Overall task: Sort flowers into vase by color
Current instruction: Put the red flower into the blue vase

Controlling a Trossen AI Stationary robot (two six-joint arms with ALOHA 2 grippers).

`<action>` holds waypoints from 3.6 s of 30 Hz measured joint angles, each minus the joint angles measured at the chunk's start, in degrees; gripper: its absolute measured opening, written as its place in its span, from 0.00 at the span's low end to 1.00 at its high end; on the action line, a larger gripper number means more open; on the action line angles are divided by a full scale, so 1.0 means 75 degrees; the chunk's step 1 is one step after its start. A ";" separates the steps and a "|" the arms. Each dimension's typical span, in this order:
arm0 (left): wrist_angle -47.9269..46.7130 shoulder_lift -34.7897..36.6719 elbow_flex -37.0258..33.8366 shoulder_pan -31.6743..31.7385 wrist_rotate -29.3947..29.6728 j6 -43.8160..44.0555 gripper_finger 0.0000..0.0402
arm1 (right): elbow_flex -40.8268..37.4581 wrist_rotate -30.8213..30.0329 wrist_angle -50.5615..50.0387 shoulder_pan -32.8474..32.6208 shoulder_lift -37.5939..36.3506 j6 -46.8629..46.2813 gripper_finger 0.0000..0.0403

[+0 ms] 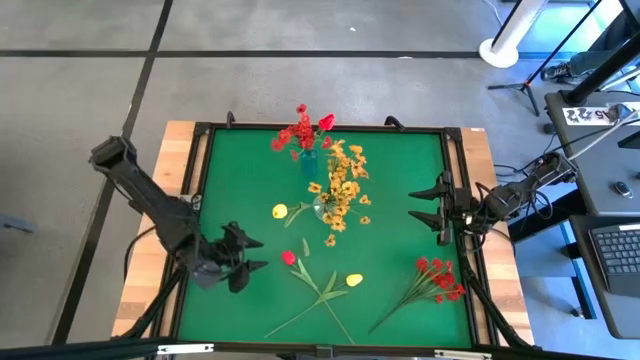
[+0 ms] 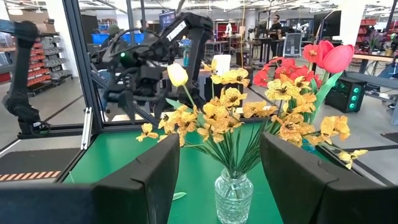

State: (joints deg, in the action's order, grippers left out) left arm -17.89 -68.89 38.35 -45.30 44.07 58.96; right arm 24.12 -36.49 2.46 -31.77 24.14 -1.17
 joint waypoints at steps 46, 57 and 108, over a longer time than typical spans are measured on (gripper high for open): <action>0.6401 -0.4315 0.0000 0.0635 -0.0237 0.1745 0.67 | 0.0003 0.0216 -0.1739 -0.0002 0.0517 -0.1786 0.55; 0.4841 -0.4318 0.0006 0.1003 -0.1076 0.3336 0.67 | 0.0003 0.0149 -0.1732 -0.0002 0.0517 -0.1821 0.55; 0.4797 -0.4263 0.0006 0.1052 -0.1492 0.3660 0.67 | 0.0003 0.0146 -0.1784 -0.0002 0.0517 -0.1979 0.55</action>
State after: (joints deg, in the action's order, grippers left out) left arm 18.09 -100.86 38.39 -37.41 32.88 86.41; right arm 24.14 -35.40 -10.92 -31.79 28.01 -16.01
